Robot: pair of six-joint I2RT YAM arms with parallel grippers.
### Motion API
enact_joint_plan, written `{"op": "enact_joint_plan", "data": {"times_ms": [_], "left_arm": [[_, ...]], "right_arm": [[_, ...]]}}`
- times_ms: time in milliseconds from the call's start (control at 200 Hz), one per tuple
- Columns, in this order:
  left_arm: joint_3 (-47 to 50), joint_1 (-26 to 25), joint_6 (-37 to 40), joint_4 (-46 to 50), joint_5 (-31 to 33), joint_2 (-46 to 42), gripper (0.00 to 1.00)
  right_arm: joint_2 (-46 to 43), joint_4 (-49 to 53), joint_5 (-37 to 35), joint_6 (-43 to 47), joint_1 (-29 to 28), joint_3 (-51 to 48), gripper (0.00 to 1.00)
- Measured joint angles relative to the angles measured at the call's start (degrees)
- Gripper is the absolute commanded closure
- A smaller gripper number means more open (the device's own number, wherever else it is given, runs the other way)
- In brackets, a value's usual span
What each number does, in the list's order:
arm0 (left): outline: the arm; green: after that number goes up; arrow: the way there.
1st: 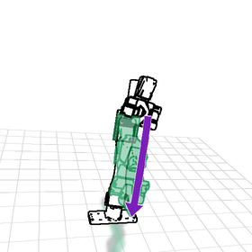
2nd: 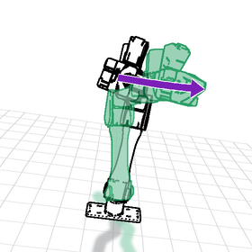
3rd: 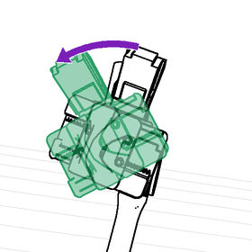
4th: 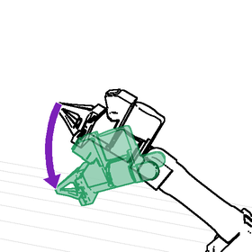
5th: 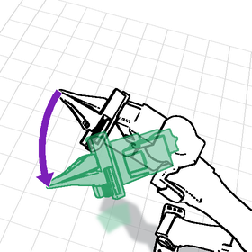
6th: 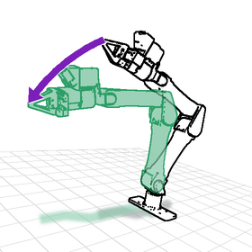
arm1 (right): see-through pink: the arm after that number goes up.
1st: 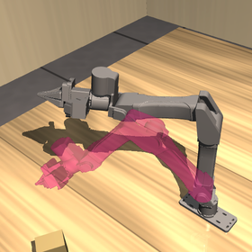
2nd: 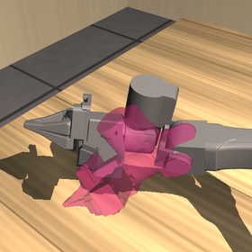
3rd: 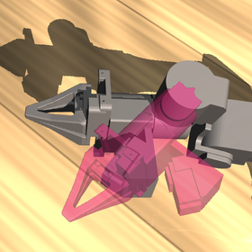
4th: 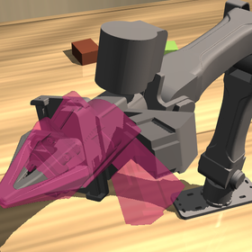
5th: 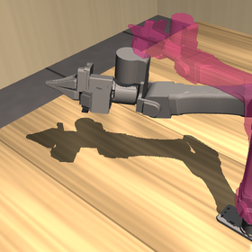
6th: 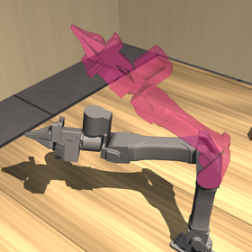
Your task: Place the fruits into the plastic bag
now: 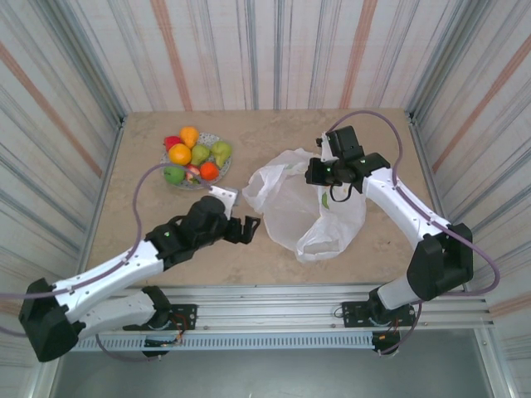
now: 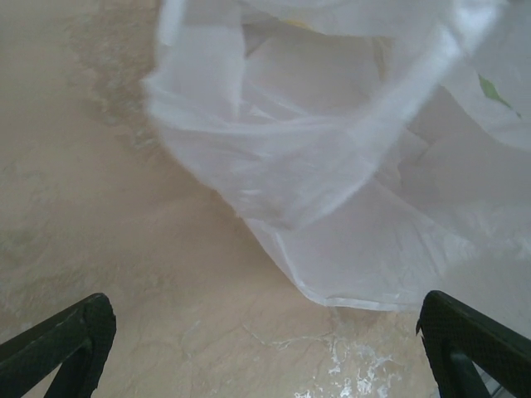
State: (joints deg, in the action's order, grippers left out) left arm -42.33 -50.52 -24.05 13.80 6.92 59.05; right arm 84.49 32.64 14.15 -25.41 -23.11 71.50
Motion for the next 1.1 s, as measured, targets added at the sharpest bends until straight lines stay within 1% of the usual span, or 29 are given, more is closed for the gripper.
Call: {"op": "enact_joint_plan", "data": {"times_ms": [110,215,291,381,486,581,701,817,952,1102], "left_arm": [[-4.85,-1.99,4.11,-0.61,4.52,5.75,0.01],[-8.68,-1.73,6.84,-1.57,10.75,11.04,0.02],[-11.26,-0.07,7.80,-2.36,13.07,15.15,0.04],[-13.64,3.82,8.02,-3.76,12.85,19.43,0.06],[-15.26,8.76,8.00,-4.81,10.91,22.95,0.08],[-16.41,11.85,8.28,-5.14,7.87,24.65,0.08],[-17.00,13.09,9.46,-5.22,2.67,24.85,0.05],[-17.05,13.07,9.90,-5.09,-2.73,24.46,0.03],[-15.74,13.42,9.66,-5.11,-9.05,21.03,0.02],[-12.17,14.95,8.59,-3.87,-14.49,14.05,0.02]], "right_arm": [[0.07,0.85,0.92,-0.09,0.00,1.33,1.00],[0.20,2.67,0.90,0.02,0.00,2.86,1.00],[0.20,4.35,0.76,0.52,0.02,3.74,1.00],[0.22,6.51,0.42,1.57,0.35,4.90,1.00],[0.61,9.90,-1.97,3.80,0.76,8.04,1.00],[2.64,13.20,-6.60,6.64,0.74,13.29,1.00],[6.47,16.37,-13.68,9.77,0.13,18.21,1.00],[9.79,18.80,-18.95,11.21,-1.46,19.69,1.00],[12.04,19.74,-20.20,11.04,-2.43,19.67,1.00],[12.22,17.11,-17.73,9.29,-1.97,19.26,1.00]]}}
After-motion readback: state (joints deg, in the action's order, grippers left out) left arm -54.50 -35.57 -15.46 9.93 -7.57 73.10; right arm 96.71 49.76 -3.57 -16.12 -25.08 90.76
